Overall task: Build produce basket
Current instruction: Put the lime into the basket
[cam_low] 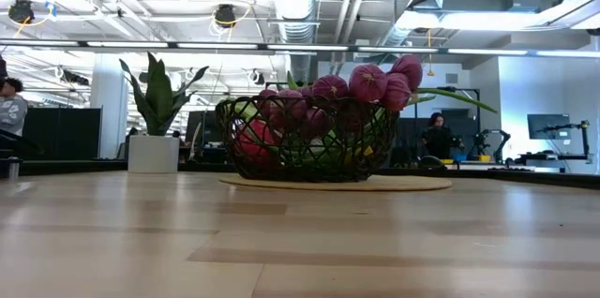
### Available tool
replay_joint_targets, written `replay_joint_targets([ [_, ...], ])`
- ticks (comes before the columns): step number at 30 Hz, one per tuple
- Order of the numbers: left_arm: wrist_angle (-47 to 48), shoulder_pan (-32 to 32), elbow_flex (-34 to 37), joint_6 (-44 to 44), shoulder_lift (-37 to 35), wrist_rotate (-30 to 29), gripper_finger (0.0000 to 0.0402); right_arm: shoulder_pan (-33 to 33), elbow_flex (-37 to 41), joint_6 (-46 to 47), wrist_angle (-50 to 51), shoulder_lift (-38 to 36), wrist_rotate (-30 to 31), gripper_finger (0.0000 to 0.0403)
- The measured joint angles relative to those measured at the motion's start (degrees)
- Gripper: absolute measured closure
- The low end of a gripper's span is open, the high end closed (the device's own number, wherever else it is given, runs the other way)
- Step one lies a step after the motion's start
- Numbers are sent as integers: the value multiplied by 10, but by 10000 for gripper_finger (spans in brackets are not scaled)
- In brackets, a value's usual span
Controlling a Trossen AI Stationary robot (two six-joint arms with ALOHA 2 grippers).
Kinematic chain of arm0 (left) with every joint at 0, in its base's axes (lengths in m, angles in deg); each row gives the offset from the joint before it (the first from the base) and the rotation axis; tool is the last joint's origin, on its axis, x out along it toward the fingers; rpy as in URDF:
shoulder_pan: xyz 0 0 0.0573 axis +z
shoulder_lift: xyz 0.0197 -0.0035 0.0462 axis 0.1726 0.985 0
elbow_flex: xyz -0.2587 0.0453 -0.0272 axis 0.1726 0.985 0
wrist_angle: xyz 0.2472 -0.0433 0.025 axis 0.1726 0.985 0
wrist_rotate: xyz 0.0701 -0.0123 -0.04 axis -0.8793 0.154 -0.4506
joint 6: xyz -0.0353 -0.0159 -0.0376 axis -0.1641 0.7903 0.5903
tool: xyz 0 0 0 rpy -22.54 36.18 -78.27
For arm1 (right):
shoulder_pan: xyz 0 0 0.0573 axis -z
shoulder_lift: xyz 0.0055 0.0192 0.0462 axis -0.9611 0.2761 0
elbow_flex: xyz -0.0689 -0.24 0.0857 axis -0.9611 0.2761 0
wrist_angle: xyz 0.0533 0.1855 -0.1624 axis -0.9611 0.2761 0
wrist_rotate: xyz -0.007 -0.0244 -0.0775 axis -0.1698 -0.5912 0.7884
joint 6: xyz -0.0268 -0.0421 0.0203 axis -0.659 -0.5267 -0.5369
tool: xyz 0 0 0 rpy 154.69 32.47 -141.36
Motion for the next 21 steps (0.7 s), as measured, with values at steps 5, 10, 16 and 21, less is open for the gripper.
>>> replay_joint_targets([
  [5, -36, 71, 0, -23, 48, 87, 400, 0, 0, 0, 0, 0, 0, 138],
  [10, -74, 114, 0, -43, 119, 138, 401, 0, 0, 0, 0, 0, 0, 138],
  [16, -72, 145, 0, -58, 180, 129, 401, 0, 0, 0, 2, 0, -3, 138],
  [21, -77, 160, 0, -58, 219, 128, 401, 0, 0, -4, 4, 0, -3, 138],
])
